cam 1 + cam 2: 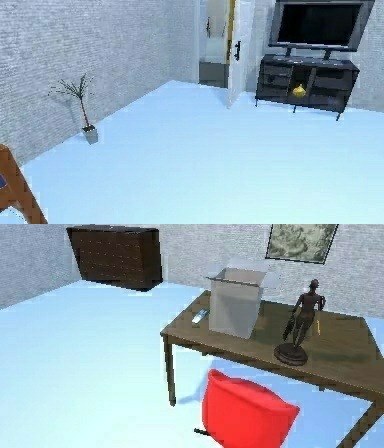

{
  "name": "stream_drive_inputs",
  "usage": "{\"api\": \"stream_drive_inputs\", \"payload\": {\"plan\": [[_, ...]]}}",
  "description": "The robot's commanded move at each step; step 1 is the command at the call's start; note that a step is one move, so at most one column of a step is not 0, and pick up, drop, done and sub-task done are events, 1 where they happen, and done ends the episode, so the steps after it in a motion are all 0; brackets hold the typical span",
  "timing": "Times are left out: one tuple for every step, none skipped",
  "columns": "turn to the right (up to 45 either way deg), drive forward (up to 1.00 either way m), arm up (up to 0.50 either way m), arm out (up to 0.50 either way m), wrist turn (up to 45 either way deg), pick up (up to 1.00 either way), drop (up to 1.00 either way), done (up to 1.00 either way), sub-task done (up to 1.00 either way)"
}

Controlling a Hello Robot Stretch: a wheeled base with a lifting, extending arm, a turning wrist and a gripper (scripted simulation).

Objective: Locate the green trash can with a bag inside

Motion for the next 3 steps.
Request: {"api": "stream_drive_inputs", "payload": {"plan": [[0.0, 1.0, 0.0, 0.0, 0.0, 0.0, 0.0, 0.0, 0.0], [0.0, 1.0, 0.0, 0.0, 0.0, 0.0, 0.0, 0.0, 0.0], [-3.0, 0.0, 0.0, 0.0, 0.0, 0.0, 0.0, 0.0, 0.0]]}}
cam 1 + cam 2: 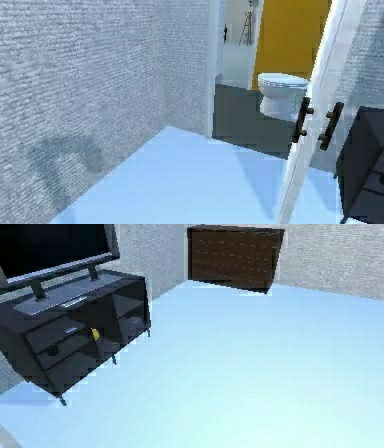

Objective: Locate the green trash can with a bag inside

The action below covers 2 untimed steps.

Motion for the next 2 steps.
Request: {"api": "stream_drive_inputs", "payload": {"plan": [[0.0, 1.0, 0.0, 0.0, 0.0, 0.0, 0.0, 0.0, 0.0], [36.0, 0.0, 0.0, 0.0, 0.0, 0.0, 0.0, 0.0, 0.0]]}}
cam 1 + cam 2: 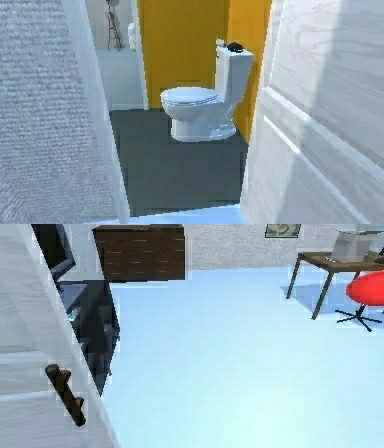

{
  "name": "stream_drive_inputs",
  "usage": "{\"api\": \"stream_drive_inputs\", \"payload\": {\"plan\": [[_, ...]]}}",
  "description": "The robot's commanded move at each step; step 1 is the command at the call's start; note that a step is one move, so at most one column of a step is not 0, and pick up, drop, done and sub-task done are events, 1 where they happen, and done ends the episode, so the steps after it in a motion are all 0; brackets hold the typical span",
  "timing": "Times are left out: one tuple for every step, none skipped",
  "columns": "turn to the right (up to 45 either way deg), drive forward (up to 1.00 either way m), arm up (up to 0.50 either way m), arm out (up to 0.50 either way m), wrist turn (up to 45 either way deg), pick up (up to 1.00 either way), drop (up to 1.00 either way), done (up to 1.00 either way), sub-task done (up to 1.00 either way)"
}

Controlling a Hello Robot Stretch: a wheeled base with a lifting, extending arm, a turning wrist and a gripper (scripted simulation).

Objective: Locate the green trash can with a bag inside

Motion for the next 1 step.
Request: {"api": "stream_drive_inputs", "payload": {"plan": [[0.0, 0.95, 0.0, 0.0, 0.0, 0.0, 0.0, 0.0, 0.0]]}}
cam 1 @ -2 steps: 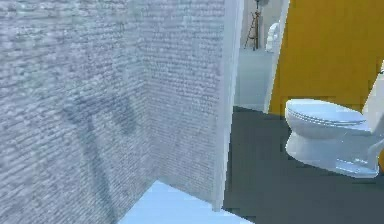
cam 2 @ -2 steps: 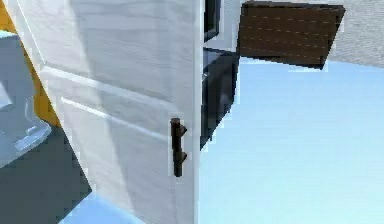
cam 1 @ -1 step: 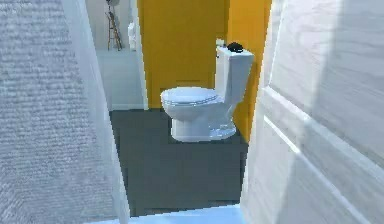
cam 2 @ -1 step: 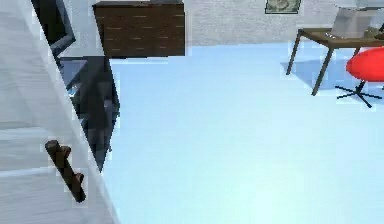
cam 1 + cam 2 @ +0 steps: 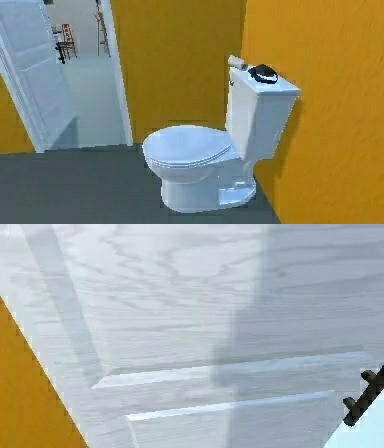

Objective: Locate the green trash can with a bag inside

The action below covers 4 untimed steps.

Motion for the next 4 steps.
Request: {"api": "stream_drive_inputs", "payload": {"plan": [[-27.0, 0.0, 0.0, 0.0, 0.0, 0.0, 0.0, 0.0, 0.0], [0.0, 0.8, 0.0, 0.0, 0.0, 0.0, 0.0, 0.0, 0.0], [-45.0, 0.0, 0.0, 0.0, 0.0, 0.0, 0.0, 0.0, 0.0], [-6.0, 0.0, 0.0, 0.0, 0.0, 0.0, 0.0, 0.0, 0.0]]}}
